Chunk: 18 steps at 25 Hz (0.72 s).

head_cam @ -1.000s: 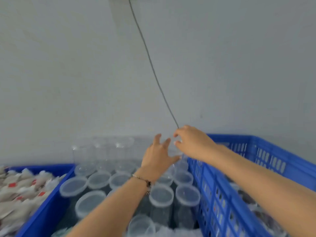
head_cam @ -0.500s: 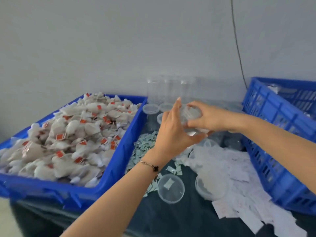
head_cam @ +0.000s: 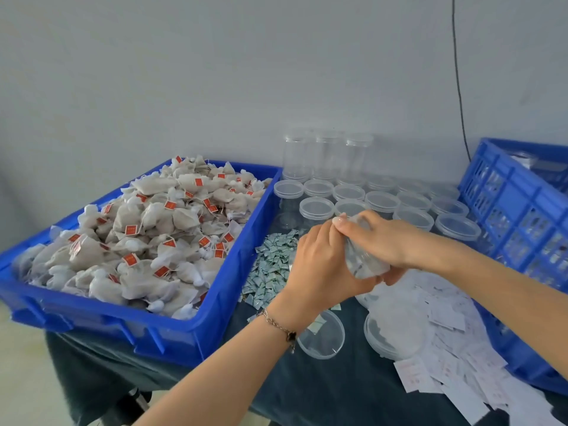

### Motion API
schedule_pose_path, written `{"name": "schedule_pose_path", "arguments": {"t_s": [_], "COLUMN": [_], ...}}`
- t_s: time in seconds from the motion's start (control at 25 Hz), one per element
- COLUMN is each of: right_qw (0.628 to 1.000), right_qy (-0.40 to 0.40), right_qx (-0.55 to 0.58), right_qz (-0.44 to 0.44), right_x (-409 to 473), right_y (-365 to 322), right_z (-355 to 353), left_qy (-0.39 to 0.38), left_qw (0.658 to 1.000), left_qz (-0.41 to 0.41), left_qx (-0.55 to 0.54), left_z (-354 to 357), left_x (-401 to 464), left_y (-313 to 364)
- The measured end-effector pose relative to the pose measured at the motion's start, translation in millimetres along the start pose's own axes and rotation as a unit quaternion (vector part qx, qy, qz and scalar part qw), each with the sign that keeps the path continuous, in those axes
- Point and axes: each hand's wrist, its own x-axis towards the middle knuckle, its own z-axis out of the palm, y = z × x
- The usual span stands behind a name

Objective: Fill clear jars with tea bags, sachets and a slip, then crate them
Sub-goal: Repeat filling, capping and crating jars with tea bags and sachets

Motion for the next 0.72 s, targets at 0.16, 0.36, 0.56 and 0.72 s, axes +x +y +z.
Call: {"name": "schedule_pose_path", "arguments": {"t_s": [0.16, 0.36, 0.56, 0.72], "right_qw": [0.996, 0.987, 0.972, 0.962], "right_qy": [0.073, 0.137, -0.018, -0.011], "right_qx": [-0.036, -0.063, -0.143, -0.061], "right_qz": [-0.025, -0.053, -0.184, -0.265], "right_x": [6.5, 12.6, 13.0, 14.3], "right_y": [4.2, 15.2, 25.1, 21.9], "right_z": [3.5, 21.6, 7.3, -2.7], "left_qy": [0.056, -0.013, -0.174, -0.193], "left_qw": [0.997, 0.997, 0.961, 0.967], "left_qz": [-0.014, -0.014, -0.166, -0.147], "left_qx": [-0.044, -0.078, -0.139, -0.08], "left_z": [10.7, 16.5, 11.7, 15.5], "left_x": [1.3, 3.6, 5.1, -2.2], "left_y": [-3.6, -17.6, -34.6, -32.6]}}
